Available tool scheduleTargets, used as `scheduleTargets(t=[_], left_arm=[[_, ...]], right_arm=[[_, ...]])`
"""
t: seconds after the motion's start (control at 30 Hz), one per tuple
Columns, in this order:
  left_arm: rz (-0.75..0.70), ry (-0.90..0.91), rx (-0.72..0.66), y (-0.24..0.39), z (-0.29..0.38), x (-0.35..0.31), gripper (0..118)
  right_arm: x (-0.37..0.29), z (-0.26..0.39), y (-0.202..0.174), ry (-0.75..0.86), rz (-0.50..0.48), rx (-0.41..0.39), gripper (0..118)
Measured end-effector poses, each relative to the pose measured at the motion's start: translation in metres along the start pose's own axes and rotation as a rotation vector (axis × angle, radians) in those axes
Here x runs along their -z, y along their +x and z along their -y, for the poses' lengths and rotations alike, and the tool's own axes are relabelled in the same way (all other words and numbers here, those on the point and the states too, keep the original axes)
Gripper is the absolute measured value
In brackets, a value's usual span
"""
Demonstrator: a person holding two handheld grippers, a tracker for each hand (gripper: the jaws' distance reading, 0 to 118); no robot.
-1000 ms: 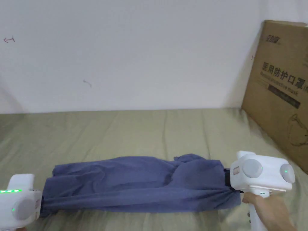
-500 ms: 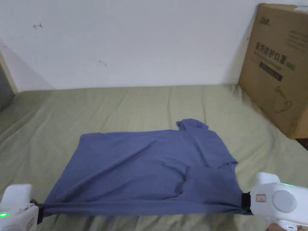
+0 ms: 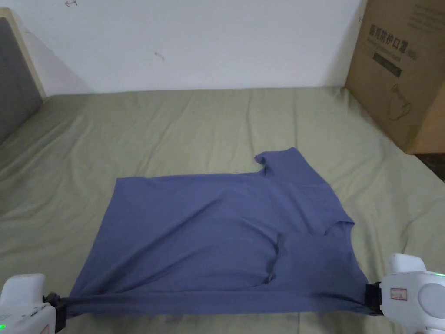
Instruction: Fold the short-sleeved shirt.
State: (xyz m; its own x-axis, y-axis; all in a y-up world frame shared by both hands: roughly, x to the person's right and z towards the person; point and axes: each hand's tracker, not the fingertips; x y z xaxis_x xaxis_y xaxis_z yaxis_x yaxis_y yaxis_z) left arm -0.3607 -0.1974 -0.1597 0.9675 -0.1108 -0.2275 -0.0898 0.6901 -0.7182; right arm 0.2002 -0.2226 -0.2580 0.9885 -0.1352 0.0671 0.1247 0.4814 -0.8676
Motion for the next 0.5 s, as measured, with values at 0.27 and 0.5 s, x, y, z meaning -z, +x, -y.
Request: scheduleTargets(t=[0.27,0.5], left_arm=[[0.049,0.003,-0.097,-0.004,0.001,-0.004,72],[0.094,-0.016,-0.060,0.005,0.010,-0.027,94]], right_arm=[[-0.004,0.005,-0.009,0.027,0.068,0.018,77],[-0.033,0.011,-0.027,0.100,0.016,-0.091,82]])
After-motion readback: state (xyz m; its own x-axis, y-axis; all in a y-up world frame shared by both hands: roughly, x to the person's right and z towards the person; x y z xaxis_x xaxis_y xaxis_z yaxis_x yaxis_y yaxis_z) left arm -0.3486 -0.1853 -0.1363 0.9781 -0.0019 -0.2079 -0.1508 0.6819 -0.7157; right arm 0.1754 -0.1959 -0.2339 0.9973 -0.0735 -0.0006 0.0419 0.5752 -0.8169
